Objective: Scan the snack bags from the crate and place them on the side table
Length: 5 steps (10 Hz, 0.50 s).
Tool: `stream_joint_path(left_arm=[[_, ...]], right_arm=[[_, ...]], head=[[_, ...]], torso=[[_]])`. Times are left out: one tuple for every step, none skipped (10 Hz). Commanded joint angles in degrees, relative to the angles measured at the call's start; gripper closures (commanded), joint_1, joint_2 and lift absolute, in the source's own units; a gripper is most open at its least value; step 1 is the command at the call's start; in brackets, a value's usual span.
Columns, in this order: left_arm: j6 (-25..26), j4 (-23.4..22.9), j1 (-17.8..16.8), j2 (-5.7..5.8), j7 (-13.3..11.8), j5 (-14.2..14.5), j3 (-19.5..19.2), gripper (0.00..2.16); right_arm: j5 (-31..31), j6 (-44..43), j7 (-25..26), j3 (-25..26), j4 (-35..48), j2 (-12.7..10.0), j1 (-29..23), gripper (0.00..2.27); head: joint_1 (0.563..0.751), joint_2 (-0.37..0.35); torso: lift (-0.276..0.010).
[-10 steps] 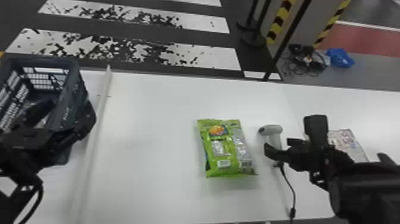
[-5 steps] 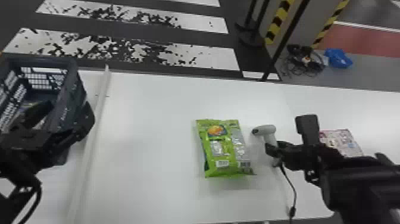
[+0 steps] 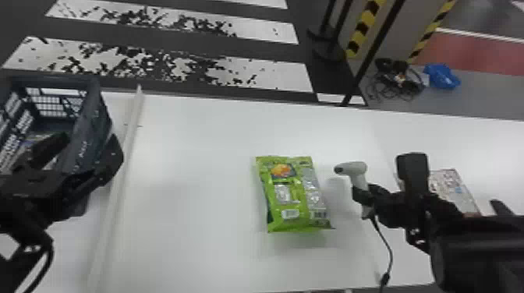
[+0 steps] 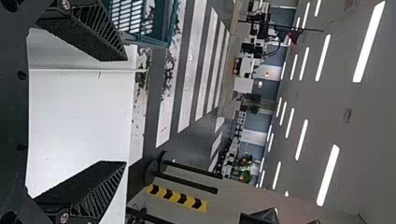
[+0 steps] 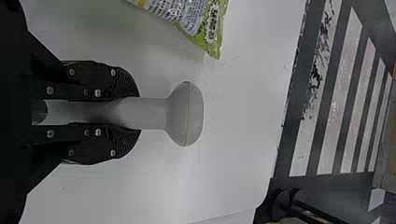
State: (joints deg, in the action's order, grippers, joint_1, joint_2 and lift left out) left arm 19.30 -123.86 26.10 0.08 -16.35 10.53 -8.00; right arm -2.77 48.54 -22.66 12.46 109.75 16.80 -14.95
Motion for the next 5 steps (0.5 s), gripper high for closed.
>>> stream_joint_path(left_arm=[[0.0, 0.0, 0.0, 0.01, 0.0, 0.0, 0.0, 0.08], [0.0, 0.0, 0.0, 0.01, 0.0, 0.0, -0.1, 0.08], [0.0, 0.0, 0.0, 0.01, 0.0, 0.0, -0.2, 0.08], [-0.2, 0.1, 0.3, -0.08, 0.1, 0.1, -0.4, 0.08], [-0.4, 0.1, 0.4, -0.08, 0.1, 0.1, -0.4, 0.08]], right_arm=[[0.7, 1.5, 0.0, 2.3, 7.7, -1.9, -4.7, 2.22], [1.6, 3.5, 0.0, 3.6, 12.9, -2.8, -8.1, 2.22], [2.0, 5.4, -0.2, 4.3, 17.9, -4.1, -11.2, 2.22], [2.9, 7.8, -0.3, 4.6, 21.3, -4.8, -13.7, 2.22], [3.1, 9.8, -0.5, 5.0, 23.9, -5.5, -15.6, 2.22]], head=[[0.695, -0.199], [0.695, -0.196], [0.695, -0.192], [0.695, -0.184], [0.695, -0.178]], torso=[[-0.094], [-0.094], [-0.094], [-0.094], [-0.094]])
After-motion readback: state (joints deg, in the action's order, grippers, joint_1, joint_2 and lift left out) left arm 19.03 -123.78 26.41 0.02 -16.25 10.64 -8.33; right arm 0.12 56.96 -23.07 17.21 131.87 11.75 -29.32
